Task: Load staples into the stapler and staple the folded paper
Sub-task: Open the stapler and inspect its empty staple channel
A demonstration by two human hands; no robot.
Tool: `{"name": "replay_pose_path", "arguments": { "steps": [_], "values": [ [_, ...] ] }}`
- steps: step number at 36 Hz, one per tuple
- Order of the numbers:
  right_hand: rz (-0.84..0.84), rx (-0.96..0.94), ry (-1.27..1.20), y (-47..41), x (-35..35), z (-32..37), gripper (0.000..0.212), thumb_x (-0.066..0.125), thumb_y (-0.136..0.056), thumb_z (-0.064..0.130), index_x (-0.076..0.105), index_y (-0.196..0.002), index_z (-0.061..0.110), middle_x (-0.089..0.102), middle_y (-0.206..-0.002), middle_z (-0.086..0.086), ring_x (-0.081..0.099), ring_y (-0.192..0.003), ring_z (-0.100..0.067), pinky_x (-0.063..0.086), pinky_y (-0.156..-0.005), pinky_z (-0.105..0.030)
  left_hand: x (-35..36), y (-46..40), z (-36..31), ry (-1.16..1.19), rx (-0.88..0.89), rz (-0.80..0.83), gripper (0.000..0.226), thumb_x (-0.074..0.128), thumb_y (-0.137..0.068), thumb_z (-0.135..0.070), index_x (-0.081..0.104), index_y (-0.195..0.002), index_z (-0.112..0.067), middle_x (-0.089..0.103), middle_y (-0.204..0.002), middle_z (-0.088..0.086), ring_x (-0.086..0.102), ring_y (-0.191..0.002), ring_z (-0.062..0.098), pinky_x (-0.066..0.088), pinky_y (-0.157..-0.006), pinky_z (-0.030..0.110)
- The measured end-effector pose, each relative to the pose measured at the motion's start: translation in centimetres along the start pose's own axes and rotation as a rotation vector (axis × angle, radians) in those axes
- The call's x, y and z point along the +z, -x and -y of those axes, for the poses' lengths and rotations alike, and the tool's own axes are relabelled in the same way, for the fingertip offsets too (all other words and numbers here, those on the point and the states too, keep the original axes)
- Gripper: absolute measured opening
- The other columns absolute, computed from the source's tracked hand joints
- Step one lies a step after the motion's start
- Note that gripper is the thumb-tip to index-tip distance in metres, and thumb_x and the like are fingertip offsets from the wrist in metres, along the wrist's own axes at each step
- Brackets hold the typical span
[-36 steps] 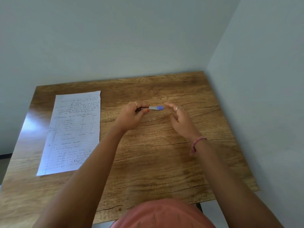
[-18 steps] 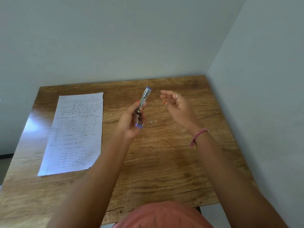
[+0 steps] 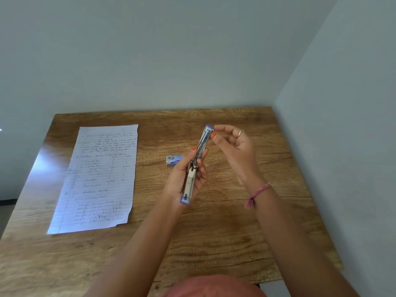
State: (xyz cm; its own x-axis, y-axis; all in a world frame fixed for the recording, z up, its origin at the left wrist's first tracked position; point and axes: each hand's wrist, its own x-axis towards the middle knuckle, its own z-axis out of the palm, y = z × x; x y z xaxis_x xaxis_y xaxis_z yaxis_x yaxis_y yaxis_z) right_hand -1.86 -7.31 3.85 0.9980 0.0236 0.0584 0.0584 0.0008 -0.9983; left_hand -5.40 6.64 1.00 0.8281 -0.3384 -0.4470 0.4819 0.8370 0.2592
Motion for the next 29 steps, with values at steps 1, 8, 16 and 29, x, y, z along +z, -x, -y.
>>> {"name": "replay_pose_path", "arguments": {
  "steps": [1,8,16,29],
  "values": [
    [-0.005,0.009,-0.037,0.0,0.1,0.2,0.017,0.071,-0.085,0.019,0.067,-0.100,0.026,0.075,-0.099,0.000,0.071,-0.092,-0.016,0.056,-0.079,-0.026,0.1,0.2,0.1,-0.001,-0.003,0.011,0.018,0.066,-0.084,-0.019,0.078,-0.093,-0.008,0.074,-0.094,0.005,0.063,-0.057,0.004,0.054,-0.058,0.016],
    [0.000,0.031,-0.110,-0.1,0.3,1.2,0.017,0.072,-0.085,0.014,0.068,-0.100,0.021,0.076,-0.093,0.002,0.070,-0.086,-0.007,0.052,-0.070,-0.016,0.6,0.7,0.2,-0.002,0.007,0.016,0.017,0.068,-0.081,-0.020,0.078,-0.086,-0.007,0.074,-0.098,0.006,0.063,-0.059,0.004,0.054,-0.056,0.019],
    [-0.018,0.020,-0.032,-0.3,0.6,1.4,0.020,0.071,-0.084,0.011,0.065,-0.102,0.019,0.075,-0.088,0.005,0.070,-0.082,-0.009,0.054,-0.072,-0.020,0.2,0.5,0.0,-0.071,0.003,0.045,0.023,0.075,-0.078,-0.024,0.078,-0.094,-0.008,0.073,-0.097,0.003,0.064,-0.062,0.004,0.054,-0.059,0.019],
    [-0.074,0.154,0.061,-1.1,1.0,0.9,0.020,0.073,-0.079,0.018,0.062,-0.095,0.020,0.072,-0.072,0.010,0.065,-0.062,0.000,0.051,-0.065,-0.024,-0.2,0.0,0.2,-0.165,0.038,-0.019,0.019,0.074,-0.078,-0.024,0.078,-0.093,-0.013,0.073,-0.106,0.004,0.064,-0.062,0.005,0.054,-0.057,0.019]
  ]
}}
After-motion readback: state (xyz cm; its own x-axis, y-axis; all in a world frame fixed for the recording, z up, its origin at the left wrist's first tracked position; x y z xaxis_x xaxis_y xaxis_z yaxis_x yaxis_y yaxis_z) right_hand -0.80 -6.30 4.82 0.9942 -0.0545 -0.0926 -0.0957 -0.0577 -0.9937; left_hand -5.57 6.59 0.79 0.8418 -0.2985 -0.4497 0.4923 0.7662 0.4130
